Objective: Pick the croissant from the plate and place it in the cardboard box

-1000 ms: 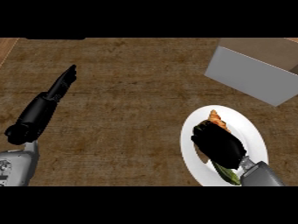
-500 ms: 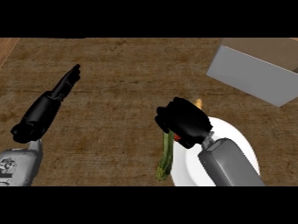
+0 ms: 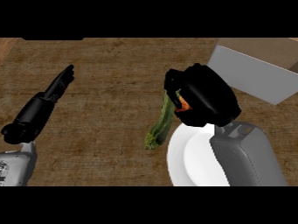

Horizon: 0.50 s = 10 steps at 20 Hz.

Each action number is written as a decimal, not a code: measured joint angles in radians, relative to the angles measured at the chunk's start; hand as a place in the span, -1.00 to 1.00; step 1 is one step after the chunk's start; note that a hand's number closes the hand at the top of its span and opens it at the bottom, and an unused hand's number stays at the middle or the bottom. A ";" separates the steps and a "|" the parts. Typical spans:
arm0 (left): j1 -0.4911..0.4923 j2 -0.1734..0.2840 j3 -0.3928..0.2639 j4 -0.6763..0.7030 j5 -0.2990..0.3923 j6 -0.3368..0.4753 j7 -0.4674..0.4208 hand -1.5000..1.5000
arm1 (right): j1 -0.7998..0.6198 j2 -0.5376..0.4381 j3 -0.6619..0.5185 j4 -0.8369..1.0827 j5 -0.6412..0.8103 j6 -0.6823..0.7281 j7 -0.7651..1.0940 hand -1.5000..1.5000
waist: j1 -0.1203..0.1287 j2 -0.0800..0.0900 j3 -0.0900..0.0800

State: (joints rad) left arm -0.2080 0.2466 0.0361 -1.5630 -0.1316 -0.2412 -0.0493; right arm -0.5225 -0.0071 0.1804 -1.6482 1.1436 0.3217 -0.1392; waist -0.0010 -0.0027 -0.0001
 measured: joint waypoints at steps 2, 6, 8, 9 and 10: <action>0.001 -0.008 -0.007 -0.003 -0.007 0.006 0.000 0.00 | -0.031 0.003 -0.067 -0.023 -0.051 0.008 0.073 1.00 | -0.001 0.000 0.000; 0.003 -0.017 -0.017 -0.005 -0.019 0.011 -0.005 0.00 | -0.115 -0.001 -0.199 0.004 -0.097 -0.008 0.188 1.00 | 0.003 0.002 0.000; -0.008 -0.016 -0.012 0.001 -0.015 0.007 -0.007 0.00 | -0.172 -0.019 -0.270 0.055 -0.115 -0.026 0.210 1.00 | 0.006 0.004 0.000; -0.009 -0.012 -0.008 0.006 -0.015 0.004 -0.013 0.00 | -0.194 -0.037 -0.305 0.094 -0.123 -0.043 0.207 1.00 | 0.008 0.005 0.000; -0.013 -0.016 -0.011 0.002 -0.015 0.004 -0.006 0.00 | -0.232 -0.048 -0.333 0.133 -0.129 -0.049 0.220 1.00 | 0.010 0.005 0.000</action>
State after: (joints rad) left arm -0.2212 0.2307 0.0251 -1.5613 -0.1467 -0.2368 -0.0548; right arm -0.7541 -0.0549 -0.1523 -1.5150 1.0144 0.2730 0.0806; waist 0.0087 0.0026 0.0001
